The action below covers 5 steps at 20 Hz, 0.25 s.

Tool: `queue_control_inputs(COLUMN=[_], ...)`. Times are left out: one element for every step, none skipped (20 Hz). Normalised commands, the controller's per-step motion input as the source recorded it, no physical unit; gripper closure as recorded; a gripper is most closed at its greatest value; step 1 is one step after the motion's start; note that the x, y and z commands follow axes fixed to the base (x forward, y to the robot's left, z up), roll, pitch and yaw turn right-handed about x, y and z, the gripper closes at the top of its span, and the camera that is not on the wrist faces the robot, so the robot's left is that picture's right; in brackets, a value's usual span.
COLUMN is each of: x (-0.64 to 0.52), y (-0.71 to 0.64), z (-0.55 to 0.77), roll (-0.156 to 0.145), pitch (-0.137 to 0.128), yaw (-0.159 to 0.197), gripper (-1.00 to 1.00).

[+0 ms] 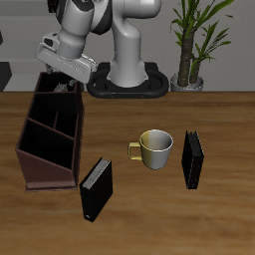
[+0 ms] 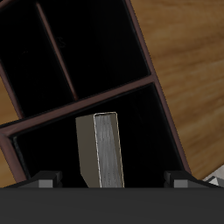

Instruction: Place the yellow book into the right desk caddy's right compartment

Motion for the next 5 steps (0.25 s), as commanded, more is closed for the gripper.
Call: queue_control_inputs(x=[0.12,0.16,0.19,0.23,0.20], y=[0.04,0.00,-0.03,0.04,-0.08], z=[0.17,0.15,0.18,0.26,0.21], roll=[-0.001,-0.017,-0.030,0.021,-0.007], pitch=[-0.040,-0.033,0.021,-0.026,0.014], yaw=[0.054,0.089,0.036,0.088,0.077], gripper=[-1.00,-1.00,-1.00,-1.00,-1.00])
